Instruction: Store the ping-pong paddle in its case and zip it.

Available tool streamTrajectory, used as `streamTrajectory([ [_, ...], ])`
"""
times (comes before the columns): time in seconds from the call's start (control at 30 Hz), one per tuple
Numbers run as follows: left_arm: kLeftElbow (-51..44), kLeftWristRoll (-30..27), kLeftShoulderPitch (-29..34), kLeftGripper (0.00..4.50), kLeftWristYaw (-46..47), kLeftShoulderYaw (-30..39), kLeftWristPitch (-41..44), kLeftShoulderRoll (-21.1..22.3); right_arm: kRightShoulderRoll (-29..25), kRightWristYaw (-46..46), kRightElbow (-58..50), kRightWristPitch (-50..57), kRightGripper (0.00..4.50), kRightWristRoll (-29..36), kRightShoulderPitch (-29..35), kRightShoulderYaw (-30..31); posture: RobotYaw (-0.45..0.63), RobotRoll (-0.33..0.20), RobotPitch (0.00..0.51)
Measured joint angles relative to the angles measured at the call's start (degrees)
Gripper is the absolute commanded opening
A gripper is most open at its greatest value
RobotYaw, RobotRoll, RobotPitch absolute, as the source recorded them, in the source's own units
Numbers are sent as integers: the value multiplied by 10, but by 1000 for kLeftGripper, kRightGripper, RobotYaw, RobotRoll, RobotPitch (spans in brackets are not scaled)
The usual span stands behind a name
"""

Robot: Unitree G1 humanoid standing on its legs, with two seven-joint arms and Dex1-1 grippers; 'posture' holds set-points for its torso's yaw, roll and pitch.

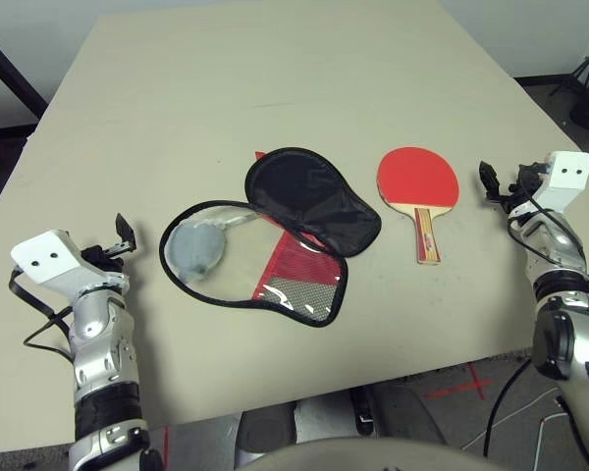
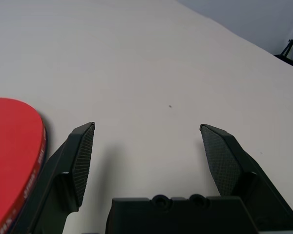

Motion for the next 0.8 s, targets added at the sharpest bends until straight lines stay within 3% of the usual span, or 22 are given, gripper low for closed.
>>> streamTrajectory([
  [0.23,23,1,-42,4500,-17,-22,0,0,-1,-2,-20,0,4467,8,5,-4,12,0,152],
  [0.4,29,-16,-92,4500,-53,-13,17,78,-1,-26,-70,51,4467,14,1,-4,42,0,147],
  [0.67,-26,-85,-150,4500,-205,-25,129,205,3,-44,-271,269,4467,40,19,8,16,0,138],
  [0.8,-35,-113,-193,4500,-279,-49,192,229,8,-72,-428,447,4467,62,52,27,-19,0,135],
])
